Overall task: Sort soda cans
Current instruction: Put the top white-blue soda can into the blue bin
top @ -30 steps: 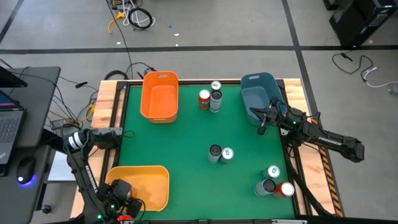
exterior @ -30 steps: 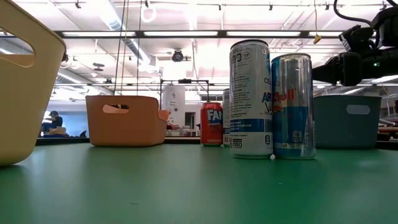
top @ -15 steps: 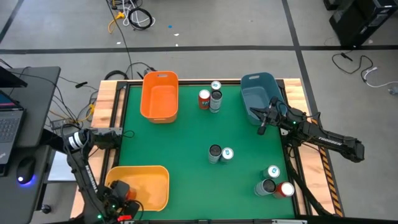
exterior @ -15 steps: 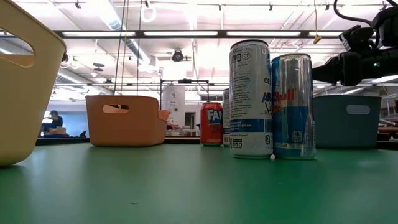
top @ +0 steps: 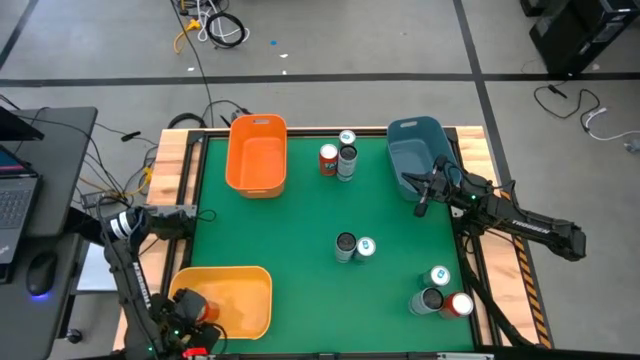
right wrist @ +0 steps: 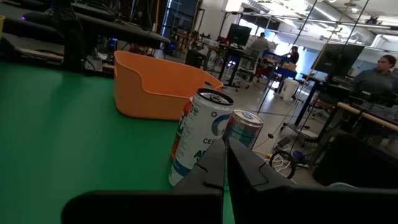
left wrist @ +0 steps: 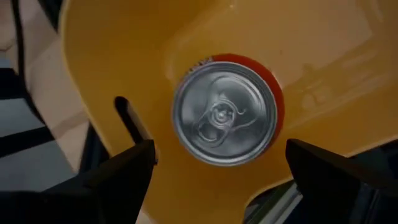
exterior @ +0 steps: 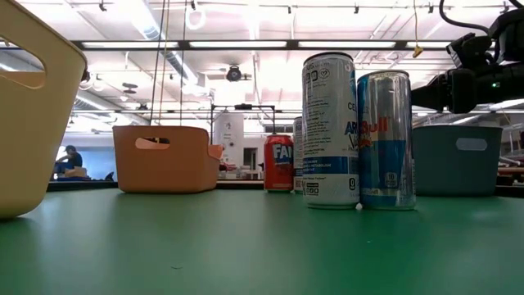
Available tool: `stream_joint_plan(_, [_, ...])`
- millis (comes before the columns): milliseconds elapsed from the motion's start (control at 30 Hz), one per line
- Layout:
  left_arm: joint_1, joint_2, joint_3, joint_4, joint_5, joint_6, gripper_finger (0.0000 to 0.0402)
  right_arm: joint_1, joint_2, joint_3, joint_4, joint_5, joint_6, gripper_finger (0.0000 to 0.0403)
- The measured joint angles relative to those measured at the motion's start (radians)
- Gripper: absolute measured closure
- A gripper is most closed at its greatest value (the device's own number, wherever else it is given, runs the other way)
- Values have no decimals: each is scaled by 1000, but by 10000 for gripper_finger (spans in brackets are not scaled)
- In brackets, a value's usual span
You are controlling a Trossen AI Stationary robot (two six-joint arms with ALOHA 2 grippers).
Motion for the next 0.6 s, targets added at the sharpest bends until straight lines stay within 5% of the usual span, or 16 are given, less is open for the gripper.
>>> stream_joint_plan(600, [143, -65, 57, 3, -188, 423, 55, 0, 0, 0, 0, 0, 0, 396])
